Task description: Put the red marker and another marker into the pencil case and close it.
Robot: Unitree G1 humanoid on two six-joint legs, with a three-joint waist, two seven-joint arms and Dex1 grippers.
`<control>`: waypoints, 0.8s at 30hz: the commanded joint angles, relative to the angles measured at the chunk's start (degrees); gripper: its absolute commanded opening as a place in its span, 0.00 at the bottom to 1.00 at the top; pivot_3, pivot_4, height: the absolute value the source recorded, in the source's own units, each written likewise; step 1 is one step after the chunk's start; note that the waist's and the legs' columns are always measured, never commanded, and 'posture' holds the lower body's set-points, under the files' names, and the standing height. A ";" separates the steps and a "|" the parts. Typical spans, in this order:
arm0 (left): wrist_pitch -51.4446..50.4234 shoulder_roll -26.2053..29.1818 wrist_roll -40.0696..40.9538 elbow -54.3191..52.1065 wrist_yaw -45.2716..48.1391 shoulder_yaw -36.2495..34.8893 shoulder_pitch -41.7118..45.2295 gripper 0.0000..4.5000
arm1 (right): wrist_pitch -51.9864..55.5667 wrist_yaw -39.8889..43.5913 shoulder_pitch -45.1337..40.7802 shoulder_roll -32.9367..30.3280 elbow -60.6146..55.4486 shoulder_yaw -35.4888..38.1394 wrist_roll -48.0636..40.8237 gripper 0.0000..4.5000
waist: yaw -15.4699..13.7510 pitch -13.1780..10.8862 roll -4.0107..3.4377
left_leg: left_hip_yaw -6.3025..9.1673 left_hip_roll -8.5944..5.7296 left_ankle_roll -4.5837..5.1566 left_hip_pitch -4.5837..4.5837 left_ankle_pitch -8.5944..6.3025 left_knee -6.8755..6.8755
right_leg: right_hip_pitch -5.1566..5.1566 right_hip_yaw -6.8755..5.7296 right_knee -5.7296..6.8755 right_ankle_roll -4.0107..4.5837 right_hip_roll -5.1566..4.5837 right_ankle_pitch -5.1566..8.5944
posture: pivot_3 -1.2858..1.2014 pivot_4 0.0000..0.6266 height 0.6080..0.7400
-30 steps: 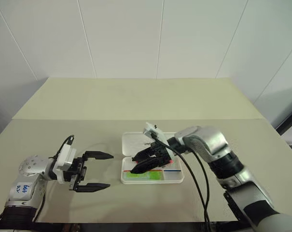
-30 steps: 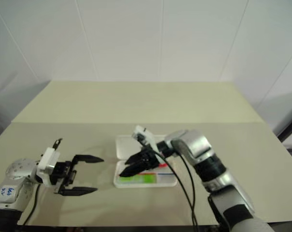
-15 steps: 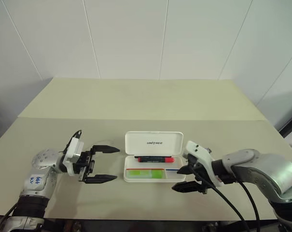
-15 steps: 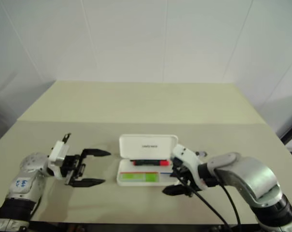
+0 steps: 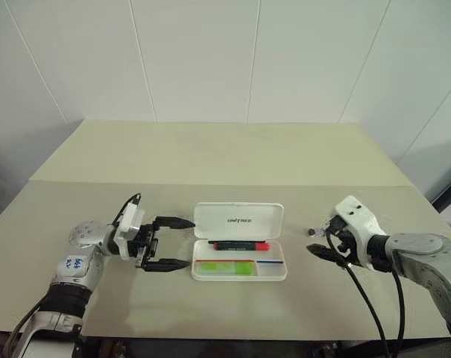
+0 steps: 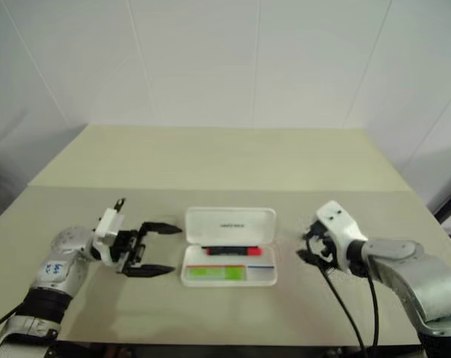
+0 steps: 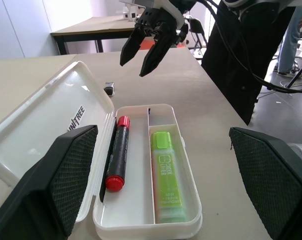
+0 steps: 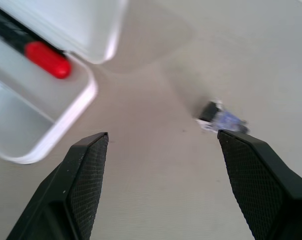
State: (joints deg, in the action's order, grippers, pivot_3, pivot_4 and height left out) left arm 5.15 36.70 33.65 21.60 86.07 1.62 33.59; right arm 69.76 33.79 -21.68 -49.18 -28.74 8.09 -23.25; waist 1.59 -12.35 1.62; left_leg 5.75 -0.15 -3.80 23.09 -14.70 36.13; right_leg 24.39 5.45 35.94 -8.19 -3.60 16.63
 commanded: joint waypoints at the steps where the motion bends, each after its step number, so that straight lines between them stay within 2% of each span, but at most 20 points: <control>1: 1.44 -0.01 1.30 1.45 6.43 0.90 2.01 1.00 | -11.34 4.49 0.80 -5.58 6.76 -1.23 3.79 0.99 | 0.01 0.00 0.00 | -0.02 -0.01 0.01 0.00 0.01 0.01 | 0.00 0.02 0.00 -0.02 -0.01 -0.01 | 0.52 0.24 1.00; 4: 1.91 -0.24 1.37 1.81 6.43 1.37 2.41 1.00 | -22.58 11.01 -2.00 -10.17 17.09 -7.94 8.40 0.99 | 0.14 0.00 0.00 | -0.09 -0.03 0.09 -0.02 0.05 0.02 | -0.03 0.08 -0.03 -0.07 -0.01 -0.06 | 0.52 0.24 1.00; 7: 1.76 -0.24 1.49 0.95 6.43 0.98 1.97 1.00 | -30.08 16.58 -8.07 -10.53 26.72 -12.82 11.41 0.99 | 0.61 -0.01 -0.02 | -0.20 -0.03 0.12 -0.06 0.07 0.03 | -0.03 0.17 -0.04 -0.11 0.01 -0.13 | 0.52 0.24 1.00; 15: 0.52 1.19 1.82 -4.12 5.19 -1.68 -2.67 1.00 | -44.65 32.50 -24.99 -5.45 50.06 -22.44 17.25 0.99 | 1.61 -0.02 -0.03 | -0.20 -0.02 0.15 -0.06 0.10 0.00 | -0.01 0.19 -0.06 -0.13 0.01 -0.17 | 0.52 0.24 1.00; 20: -0.48 1.94 1.97 -7.08 4.05 -3.14 -5.14 1.00 | -53.35 38.07 -33.35 -0.19 65.41 -26.24 22.35 0.99 | 1.63 -0.03 -0.05 | -0.21 -0.02 0.13 -0.06 0.12 0.00 | 0.01 0.21 -0.02 -0.13 0.00 -0.18 | 0.52 0.24 1.00; 24: -1.54 2.86 2.17 -10.15 2.83 -4.56 -7.69 1.00 | -61.68 39.40 -37.48 2.91 76.25 -29.25 28.11 0.99 | 1.58 -0.03 -0.05 | -0.21 -0.02 0.12 -0.05 0.12 -0.01 | 0.03 0.21 -0.05 -0.12 0.00 -0.18 | 0.52 0.24 1.00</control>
State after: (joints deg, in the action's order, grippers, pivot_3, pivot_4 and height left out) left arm 4.04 38.54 34.42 13.95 86.03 -1.36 26.54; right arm 11.70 72.38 -57.43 -46.36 44.27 -20.59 2.60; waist 3.16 -12.38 1.56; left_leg 5.53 -0.19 -3.68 23.05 -14.58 36.09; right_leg 24.43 5.66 35.88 -8.31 -3.63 16.45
